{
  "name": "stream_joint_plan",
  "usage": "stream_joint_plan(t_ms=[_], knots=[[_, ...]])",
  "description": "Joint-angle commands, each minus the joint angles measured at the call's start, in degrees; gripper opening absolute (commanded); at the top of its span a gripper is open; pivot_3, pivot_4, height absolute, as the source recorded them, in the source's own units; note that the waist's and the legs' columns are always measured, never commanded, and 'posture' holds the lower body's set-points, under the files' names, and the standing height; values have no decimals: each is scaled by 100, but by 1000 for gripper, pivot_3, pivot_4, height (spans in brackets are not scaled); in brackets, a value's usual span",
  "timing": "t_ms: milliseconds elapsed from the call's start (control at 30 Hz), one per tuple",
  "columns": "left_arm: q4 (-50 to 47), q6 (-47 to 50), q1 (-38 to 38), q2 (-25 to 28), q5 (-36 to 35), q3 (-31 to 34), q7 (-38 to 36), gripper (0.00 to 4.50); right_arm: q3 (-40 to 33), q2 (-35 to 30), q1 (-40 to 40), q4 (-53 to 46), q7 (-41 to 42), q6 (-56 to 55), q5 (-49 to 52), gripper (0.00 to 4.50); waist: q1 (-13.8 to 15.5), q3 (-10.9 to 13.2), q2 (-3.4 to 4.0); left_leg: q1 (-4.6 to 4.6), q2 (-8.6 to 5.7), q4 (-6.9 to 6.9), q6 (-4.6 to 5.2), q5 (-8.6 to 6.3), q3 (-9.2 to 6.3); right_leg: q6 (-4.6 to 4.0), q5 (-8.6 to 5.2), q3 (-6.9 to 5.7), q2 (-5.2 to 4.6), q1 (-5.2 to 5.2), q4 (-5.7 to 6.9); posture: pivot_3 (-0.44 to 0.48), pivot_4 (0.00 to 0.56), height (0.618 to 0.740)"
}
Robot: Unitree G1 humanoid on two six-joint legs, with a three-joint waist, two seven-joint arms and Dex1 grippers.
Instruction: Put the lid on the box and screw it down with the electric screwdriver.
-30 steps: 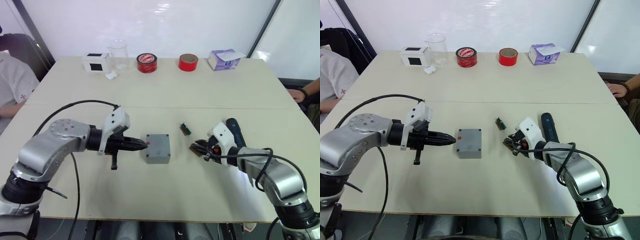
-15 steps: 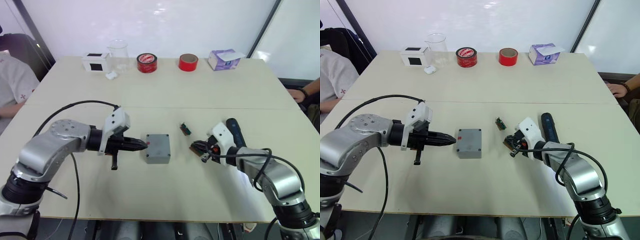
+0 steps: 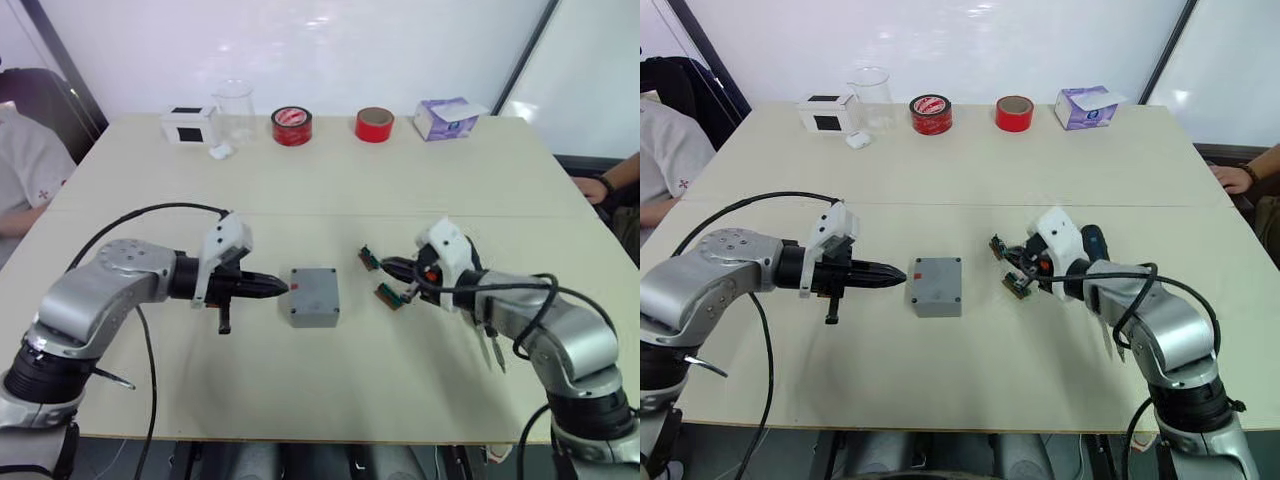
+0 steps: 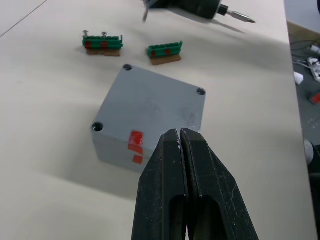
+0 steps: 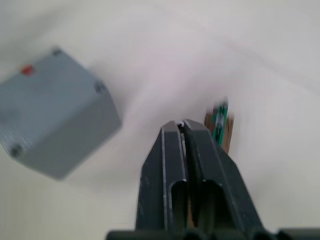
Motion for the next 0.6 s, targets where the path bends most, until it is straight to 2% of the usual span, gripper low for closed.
stream_joint_plan(t_ms=[33, 600], knots=[[179, -203, 64, 161, 130, 204, -33, 0, 193, 274, -372, -147, 27, -31, 243, 49, 0, 0, 0, 0, 2, 0, 0, 0, 0, 0, 0, 0, 3, 0, 0, 0, 150, 740], [-81, -8, 293, -31, -146, 459, 323, 0, 1020, 336, -414, 437, 172, -602, -153, 49, 6, 0, 0, -2, 0, 2, 0, 0, 2, 1, 0, 0, -6, -1, 0, 0, 150, 740]])
